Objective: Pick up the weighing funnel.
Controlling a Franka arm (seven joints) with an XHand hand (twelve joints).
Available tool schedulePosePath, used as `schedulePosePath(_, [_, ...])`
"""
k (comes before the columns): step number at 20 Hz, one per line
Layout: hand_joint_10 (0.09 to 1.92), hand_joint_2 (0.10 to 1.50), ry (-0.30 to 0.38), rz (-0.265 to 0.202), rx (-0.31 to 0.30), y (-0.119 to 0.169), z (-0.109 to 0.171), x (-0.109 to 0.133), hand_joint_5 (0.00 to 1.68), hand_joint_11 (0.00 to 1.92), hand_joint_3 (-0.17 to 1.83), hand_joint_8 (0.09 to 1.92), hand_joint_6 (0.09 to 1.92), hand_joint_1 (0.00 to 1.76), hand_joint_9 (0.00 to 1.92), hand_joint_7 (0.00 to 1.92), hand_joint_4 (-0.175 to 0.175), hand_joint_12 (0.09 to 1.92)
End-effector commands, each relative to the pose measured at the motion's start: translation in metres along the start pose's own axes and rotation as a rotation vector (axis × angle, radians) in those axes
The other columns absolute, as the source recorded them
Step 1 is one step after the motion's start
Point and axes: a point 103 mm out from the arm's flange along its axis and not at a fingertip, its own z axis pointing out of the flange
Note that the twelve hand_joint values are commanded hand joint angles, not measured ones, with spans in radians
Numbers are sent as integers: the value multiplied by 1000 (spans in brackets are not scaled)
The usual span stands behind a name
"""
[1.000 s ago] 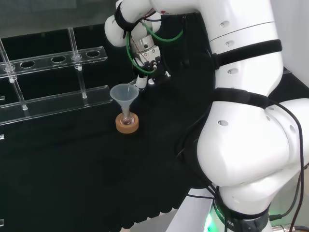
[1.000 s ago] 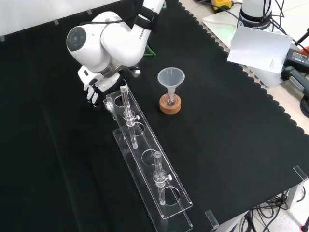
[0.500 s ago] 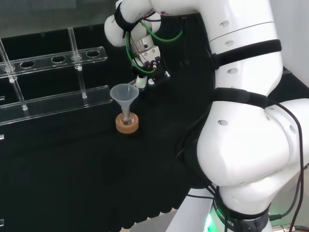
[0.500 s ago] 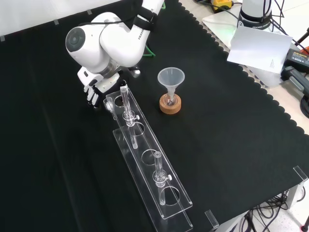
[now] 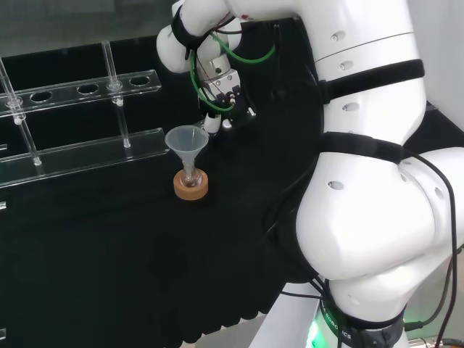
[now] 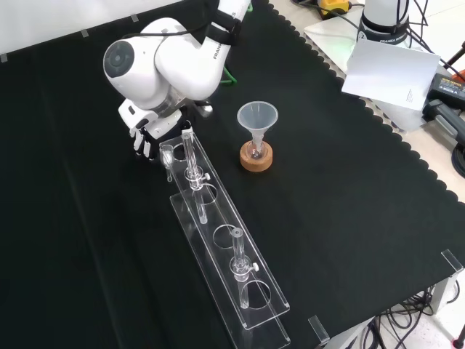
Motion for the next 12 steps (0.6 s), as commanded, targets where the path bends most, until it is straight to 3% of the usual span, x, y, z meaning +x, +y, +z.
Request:
schedulePosePath(1, [359, 672, -10, 8, -61, -9, -18, -7, 1287, 832, 616, 637, 626, 1126, 1022, 676, 175, 1040])
schedulePosePath(12, [284, 677, 43, 41, -93, -48, -51, -30, 1337, 954, 573, 641, 519, 1135, 1131, 739, 175, 960])
